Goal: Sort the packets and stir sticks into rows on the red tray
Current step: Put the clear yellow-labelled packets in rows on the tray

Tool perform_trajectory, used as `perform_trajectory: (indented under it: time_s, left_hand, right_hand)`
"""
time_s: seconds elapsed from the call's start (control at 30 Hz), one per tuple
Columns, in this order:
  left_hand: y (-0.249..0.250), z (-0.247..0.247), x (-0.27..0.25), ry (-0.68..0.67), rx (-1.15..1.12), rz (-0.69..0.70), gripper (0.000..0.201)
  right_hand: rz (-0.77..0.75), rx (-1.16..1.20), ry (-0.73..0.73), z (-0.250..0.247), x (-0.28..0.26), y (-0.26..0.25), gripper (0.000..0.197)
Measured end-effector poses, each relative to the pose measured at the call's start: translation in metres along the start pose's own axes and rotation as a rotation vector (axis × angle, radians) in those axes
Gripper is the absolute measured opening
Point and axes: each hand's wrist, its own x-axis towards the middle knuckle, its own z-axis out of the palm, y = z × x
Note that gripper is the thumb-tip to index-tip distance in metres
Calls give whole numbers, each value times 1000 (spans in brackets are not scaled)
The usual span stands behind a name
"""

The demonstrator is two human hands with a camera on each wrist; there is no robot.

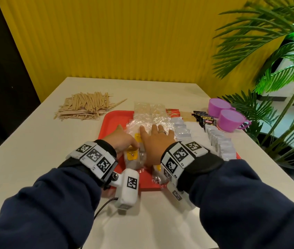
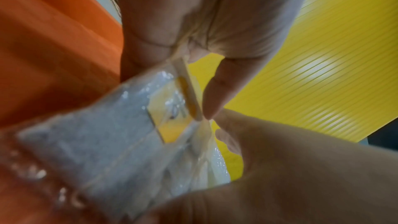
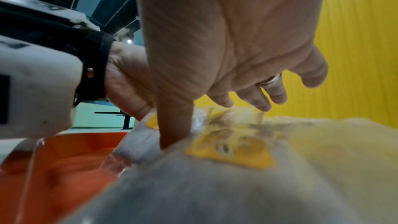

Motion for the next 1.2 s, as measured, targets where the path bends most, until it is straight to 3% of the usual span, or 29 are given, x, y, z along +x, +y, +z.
perform_trajectory:
  time_s: [0.1, 0.3, 0.37, 0.47, 0.57, 0.7, 0.93, 1.03, 1.2]
  left_hand:
    - [-4, -1, -4, -27, -141, -18, 100]
    - [-12, 1, -3, 10, -105, 6, 95]
    - [-12, 4, -5, 6, -151, 15, 84]
    - [-11, 7, -10, -46, -251, -17, 50]
    - [-9, 7, -19, -123, -333, -47, 53]
    - [-9, 8, -23, -107, -366, -26, 67]
    - [-5, 8, -29, -62, -365, -64, 24]
    - [-5, 9, -31, -107, -361, -67, 24]
    - [-4, 8, -36, -56, -339, -56, 28]
  right_hand:
    - [0, 83, -20, -2, -3, 9, 116]
    - [-29, 122, -52, 4, -9, 15, 115]
    - [-33, 111, -56, 7, -10, 14, 119]
    - [-25, 109, -69, 11, -9, 10, 121]
    - [-36, 109, -46, 10, -10, 4, 117]
    - [-89, 161, -11, 5, -7, 1, 114]
    - [-97, 233, -26, -2, -5, 6, 125]
    - [-132, 201, -32, -2, -4, 4, 121]
    - [-154, 196, -37, -4, -5, 3, 106]
